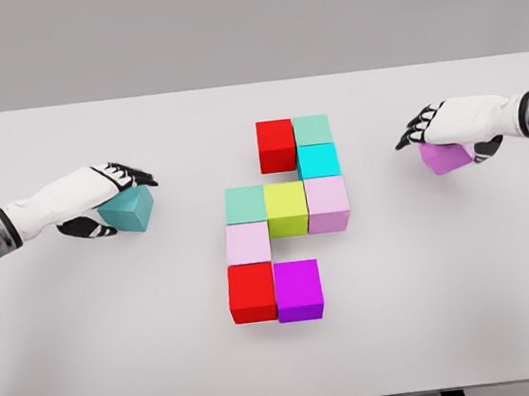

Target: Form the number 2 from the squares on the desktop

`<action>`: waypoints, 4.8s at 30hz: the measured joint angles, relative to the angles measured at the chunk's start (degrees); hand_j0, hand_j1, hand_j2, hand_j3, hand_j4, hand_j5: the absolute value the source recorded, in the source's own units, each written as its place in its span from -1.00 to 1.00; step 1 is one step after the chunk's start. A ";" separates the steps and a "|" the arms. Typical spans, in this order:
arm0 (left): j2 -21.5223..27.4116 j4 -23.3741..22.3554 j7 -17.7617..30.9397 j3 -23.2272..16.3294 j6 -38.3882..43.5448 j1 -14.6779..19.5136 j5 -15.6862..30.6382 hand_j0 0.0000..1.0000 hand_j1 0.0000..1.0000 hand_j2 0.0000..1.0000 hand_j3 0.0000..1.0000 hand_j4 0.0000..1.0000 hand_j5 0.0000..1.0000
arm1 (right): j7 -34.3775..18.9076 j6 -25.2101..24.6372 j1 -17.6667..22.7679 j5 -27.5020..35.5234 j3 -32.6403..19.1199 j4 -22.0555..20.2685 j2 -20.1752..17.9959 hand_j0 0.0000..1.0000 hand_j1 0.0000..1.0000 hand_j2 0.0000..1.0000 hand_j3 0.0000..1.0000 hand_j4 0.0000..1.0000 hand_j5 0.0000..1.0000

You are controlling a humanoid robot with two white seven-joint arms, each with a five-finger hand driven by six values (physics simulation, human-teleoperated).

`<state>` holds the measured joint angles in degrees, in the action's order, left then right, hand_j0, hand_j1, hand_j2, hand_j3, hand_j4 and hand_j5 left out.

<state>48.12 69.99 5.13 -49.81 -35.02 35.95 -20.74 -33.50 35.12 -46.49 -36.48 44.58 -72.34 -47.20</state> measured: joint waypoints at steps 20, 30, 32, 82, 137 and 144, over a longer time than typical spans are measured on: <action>-1.35 -1.93 0.26 -0.18 -0.01 3.52 -1.54 0.21 0.21 0.21 0.21 0.21 0.21 | -0.15 0.00 0.09 -1.07 0.04 -0.03 0.01 0.70 0.70 0.70 0.70 0.70 0.70; -3.46 -3.57 0.34 -0.18 -0.01 5.09 -1.60 0.21 0.21 0.21 0.21 0.21 0.21 | -1.19 0.01 -0.18 -1.38 -0.59 -0.12 -0.04 0.12 0.12 0.12 0.12 0.12 0.12; -4.17 -4.19 0.40 -0.18 -0.01 5.45 -1.63 0.21 0.21 0.21 0.21 0.21 0.21 | -1.35 0.02 -0.18 -1.12 -1.13 -0.31 0.01 0.12 0.12 0.12 0.12 0.12 0.12; -20.96 -20.52 4.63 0.06 0.15 14.24 -2.46 0.30 0.30 0.30 0.30 0.30 0.30 | -1.49 0.09 29.53 17.18 -20.37 -29.04 -9.79 0.12 0.12 0.12 0.12 0.12 0.12; -9.23 -17.15 5.95 1.89 -0.05 9.67 -6.54 0.36 0.36 0.36 0.36 0.36 0.36 | -1.38 0.02 26.72 16.36 -27.24 -24.56 -13.56 0.99 0.99 0.99 0.99 0.99 0.99; -9.76 -16.80 6.00 1.74 -0.04 10.28 -7.99 0.37 0.37 0.37 0.37 0.37 0.37 | -1.51 0.03 26.89 7.49 -29.59 -24.10 -11.68 0.98 0.98 0.98 0.98 0.98 0.98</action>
<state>38.36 53.19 11.13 -48.07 -35.06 46.23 -28.72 -35.01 35.15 -19.60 -28.99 14.99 -96.44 -58.88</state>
